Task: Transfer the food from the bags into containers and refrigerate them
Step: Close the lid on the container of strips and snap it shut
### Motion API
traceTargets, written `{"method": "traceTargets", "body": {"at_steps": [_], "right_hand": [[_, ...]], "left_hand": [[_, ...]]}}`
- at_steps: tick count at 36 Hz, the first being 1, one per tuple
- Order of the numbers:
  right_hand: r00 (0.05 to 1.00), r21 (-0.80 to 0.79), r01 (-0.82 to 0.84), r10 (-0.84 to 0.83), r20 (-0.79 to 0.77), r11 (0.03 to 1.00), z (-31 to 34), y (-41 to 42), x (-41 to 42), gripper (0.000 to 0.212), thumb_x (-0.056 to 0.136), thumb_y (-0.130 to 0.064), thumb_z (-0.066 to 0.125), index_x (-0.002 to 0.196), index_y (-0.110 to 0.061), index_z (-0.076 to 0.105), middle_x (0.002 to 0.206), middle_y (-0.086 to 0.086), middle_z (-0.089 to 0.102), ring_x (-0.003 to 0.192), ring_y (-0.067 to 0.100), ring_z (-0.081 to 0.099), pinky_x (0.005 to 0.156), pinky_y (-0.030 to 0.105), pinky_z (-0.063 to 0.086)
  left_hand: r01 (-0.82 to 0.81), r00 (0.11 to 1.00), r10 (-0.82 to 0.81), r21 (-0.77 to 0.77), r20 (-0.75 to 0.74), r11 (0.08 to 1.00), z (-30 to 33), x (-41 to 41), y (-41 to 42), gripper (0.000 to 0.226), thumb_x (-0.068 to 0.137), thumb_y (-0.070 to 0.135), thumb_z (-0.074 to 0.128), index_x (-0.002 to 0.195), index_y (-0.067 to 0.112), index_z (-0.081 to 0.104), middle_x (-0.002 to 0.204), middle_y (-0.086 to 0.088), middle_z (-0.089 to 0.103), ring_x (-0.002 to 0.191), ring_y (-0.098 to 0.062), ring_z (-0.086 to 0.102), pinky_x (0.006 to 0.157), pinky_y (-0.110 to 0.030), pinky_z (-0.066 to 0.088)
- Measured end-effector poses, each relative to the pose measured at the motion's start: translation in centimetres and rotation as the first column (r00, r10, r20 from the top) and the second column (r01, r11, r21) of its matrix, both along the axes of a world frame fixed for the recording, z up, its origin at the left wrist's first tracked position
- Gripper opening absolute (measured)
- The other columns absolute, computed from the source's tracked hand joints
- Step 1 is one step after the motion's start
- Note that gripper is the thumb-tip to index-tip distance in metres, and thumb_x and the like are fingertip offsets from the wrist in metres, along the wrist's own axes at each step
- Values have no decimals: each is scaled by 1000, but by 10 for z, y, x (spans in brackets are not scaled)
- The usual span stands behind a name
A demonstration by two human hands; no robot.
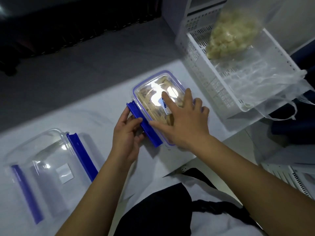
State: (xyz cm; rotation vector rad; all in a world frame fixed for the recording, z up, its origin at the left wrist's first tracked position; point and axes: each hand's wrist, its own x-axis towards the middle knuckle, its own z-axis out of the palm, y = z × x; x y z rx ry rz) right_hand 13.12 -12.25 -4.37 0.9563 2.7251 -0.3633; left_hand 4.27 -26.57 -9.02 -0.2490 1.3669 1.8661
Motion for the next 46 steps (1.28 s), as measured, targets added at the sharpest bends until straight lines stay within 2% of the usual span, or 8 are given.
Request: {"method": "traceTargets", "body": {"at_steps": [6,10,15,21,26,30,36,46], "right_hand": [[991,-103,-83,92,93,991,18,-14,33,80,89,-74,41,156,-45,8,165,22,-2,139,45,31,103,46,41],[987,-116,-74,89,133,990,24,-22,32,80,91,-68,45,157,-43,6,164,23,-6,142,45,28,106,46,40],[982,-137,-68,91,165,988,30,-20,29,80,92,-67,47,156,-45,6,165,21,-7,141,45,32,107,44,40],[988,-279,29,-69,-135,960,44,17,36,75,85,-61,62,149,-58,22,146,0,52,119,26,59,83,32,42],[823,-765,354,-568,-19,539,41,53,39,82,82,-27,81,148,-50,37,147,1,49,125,20,53,88,35,50],[768,-866,432,-605,208,251,26,61,41,73,82,-13,78,144,-36,45,105,11,76,86,24,72,88,46,53],[773,-837,455,-601,202,304,21,67,42,53,77,-17,84,125,-24,64,91,5,78,77,17,75,61,27,55],[783,-745,403,-622,-19,531,16,50,37,41,82,-14,81,121,-20,70,82,-1,74,75,22,75,69,50,63]], "left_hand": [[123,961,-154,-144,-229,982,15,-5,-15,45,95,14,66,134,36,59,111,8,76,92,-12,75,63,-25,59],[270,876,-363,-302,-316,914,19,12,-17,83,89,16,75,149,54,32,111,29,64,89,-2,73,57,-25,59],[265,823,-426,-409,-375,873,21,19,-10,82,93,22,71,141,66,21,103,37,56,85,11,67,54,-19,56],[283,854,-406,-364,-326,887,23,13,-16,85,90,20,74,150,55,26,117,24,57,88,5,70,55,-24,58],[299,860,-411,-351,-304,887,25,10,-20,86,88,19,77,150,54,29,123,17,59,90,-2,73,59,-30,61],[309,852,-422,-353,-309,883,25,9,-20,86,87,20,78,150,54,30,124,15,60,92,-3,73,59,-32,62],[378,837,-477,-347,-268,858,28,5,-23,94,84,20,80,150,58,26,124,21,57,95,-4,72,60,-32,61],[364,838,-476,-375,-267,852,27,13,-24,92,86,20,77,139,70,22,115,36,54,95,-5,73,59,-30,61]]}}
